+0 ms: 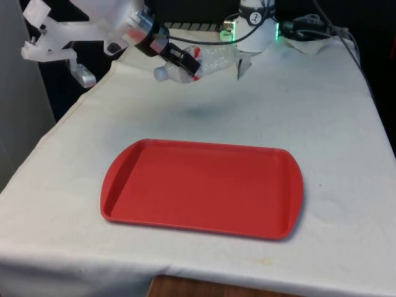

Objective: Place the bottle upright on the tray.

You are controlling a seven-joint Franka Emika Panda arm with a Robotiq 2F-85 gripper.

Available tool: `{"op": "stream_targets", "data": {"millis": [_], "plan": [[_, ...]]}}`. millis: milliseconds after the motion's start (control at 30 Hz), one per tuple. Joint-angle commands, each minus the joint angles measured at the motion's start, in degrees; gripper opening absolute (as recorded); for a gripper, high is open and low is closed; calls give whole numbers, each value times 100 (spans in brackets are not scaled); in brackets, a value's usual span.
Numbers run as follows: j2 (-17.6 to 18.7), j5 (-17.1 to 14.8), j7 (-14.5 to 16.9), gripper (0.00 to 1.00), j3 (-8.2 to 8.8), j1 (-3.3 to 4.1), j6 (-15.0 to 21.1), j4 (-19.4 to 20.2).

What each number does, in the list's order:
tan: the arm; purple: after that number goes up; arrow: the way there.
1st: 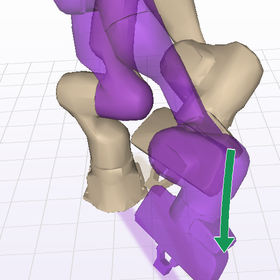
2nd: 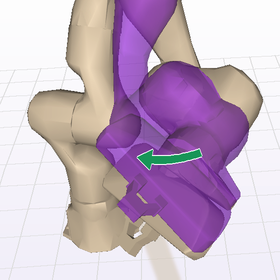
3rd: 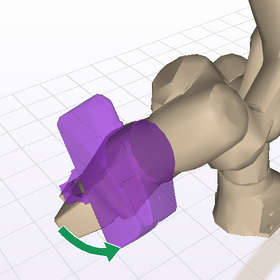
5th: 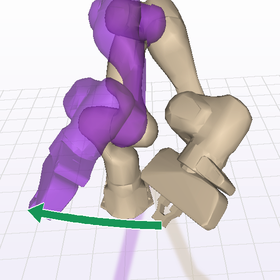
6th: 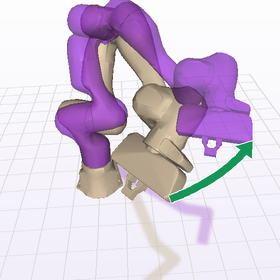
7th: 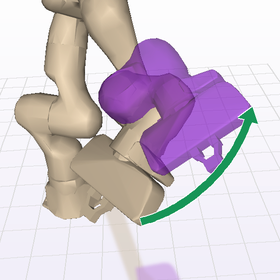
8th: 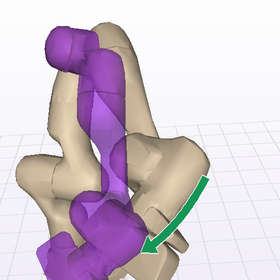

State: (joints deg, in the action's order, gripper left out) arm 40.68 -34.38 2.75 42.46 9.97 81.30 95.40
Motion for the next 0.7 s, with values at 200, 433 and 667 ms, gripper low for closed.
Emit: {"op": "stream_targets", "data": {"millis": [200,433,667], "plan": [[-40,-11,23,33,23,63,418,109],[-86,6,40,33,40,74,550,120],[-97,11,40,33,40,34,481,69]]}}
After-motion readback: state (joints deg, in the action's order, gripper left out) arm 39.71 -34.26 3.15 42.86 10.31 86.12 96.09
